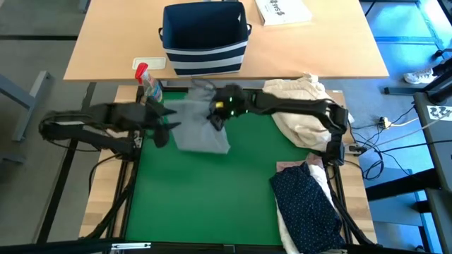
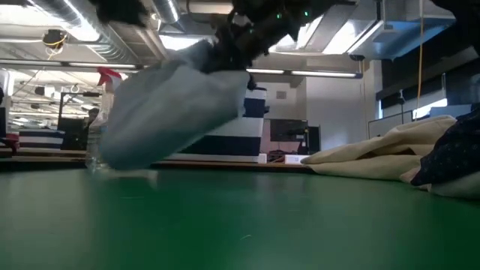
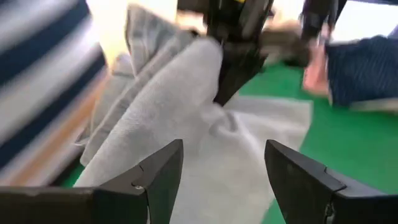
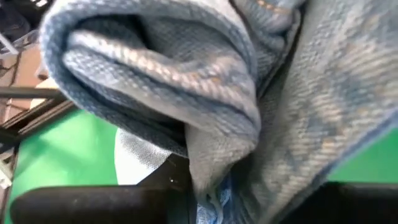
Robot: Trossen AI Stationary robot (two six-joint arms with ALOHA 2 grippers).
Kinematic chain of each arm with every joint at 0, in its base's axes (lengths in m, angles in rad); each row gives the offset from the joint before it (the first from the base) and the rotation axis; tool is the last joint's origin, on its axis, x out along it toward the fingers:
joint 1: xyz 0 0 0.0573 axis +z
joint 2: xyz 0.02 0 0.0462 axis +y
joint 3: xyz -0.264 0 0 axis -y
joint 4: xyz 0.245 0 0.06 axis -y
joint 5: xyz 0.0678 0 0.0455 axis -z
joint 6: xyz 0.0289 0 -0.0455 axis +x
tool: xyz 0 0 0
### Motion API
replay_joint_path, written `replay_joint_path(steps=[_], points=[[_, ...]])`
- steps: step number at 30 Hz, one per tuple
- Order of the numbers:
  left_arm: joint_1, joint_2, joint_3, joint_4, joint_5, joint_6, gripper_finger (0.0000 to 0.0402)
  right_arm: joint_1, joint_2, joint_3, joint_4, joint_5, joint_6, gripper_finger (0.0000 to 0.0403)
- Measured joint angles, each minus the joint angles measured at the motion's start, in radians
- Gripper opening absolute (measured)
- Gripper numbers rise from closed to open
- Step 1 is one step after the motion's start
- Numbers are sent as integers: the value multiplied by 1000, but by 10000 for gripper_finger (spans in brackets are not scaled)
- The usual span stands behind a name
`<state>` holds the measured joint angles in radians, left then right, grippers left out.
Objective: Fold laundry
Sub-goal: Put the blue jeans into the blue laundry bin
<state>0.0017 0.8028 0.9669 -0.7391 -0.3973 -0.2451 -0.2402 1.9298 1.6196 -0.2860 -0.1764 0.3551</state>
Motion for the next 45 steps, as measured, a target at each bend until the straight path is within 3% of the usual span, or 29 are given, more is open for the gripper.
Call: replay_joint_path(steps=[7,14,20,25,30,35,38,41,45], points=[[0,-46,223,-29,-135,71,222,-89,-6,262,-172,1,-104,88],[0,-51,306,-26,-178,153,222,-223,-7,418,-164,-53,-127,88],[0,-50,307,-21,-195,209,222,-364,-5,427,25,-97,-78,88],[0,-48,307,7,-201,249,222,-461,35,428,293,-122,17,88],[0,-47,308,55,-361,264,222,-527,121,428,608,-138,197,87],[0,-53,308,97,-484,314,222,-564,222,428,807,-22,320,87],[0,-52,308,111,-528,338,222,-573,294,428,888,142,363,87],[0,-50,308,118,-569,358,222,-574,365,454,909,307,374,87],[0,-50,308,123,-620,361,222,-584,471,555,863,357,375,87]])
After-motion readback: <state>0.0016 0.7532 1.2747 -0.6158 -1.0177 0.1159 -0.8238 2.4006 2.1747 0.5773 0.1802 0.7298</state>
